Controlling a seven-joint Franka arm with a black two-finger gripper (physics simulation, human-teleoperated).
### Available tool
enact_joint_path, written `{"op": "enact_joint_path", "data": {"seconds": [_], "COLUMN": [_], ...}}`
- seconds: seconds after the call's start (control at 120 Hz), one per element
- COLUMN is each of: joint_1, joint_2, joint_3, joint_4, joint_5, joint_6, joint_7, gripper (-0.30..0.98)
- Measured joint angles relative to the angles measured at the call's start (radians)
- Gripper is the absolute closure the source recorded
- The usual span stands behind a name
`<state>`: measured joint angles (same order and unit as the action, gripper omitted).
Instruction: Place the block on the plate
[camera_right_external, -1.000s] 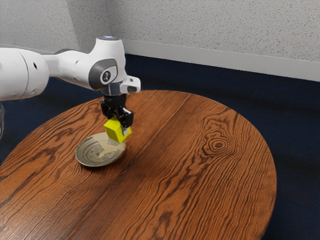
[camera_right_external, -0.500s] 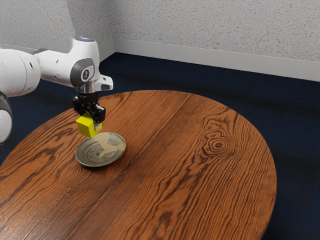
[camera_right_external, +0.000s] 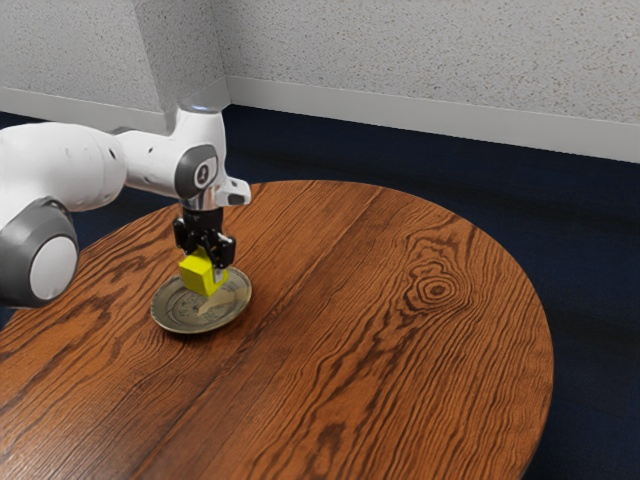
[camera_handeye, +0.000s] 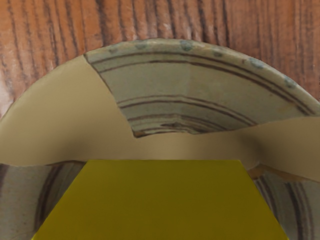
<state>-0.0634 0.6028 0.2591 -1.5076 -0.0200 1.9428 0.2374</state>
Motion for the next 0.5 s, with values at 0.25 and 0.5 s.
{"op": "enact_joint_path", "data": {"seconds": [0.25, 0.5], "joint_1": [-0.005, -0.006], "joint_2": [-0.020, -0.041], "joint_3": [-0.001, -0.001], "joint_4": [-0.046, -0.073], "joint_5": [-0.021, -0.026], "joint_6": [0.016, 0.030], "joint_7": [0.015, 0.026], "gripper": [0.27, 0.14]}}
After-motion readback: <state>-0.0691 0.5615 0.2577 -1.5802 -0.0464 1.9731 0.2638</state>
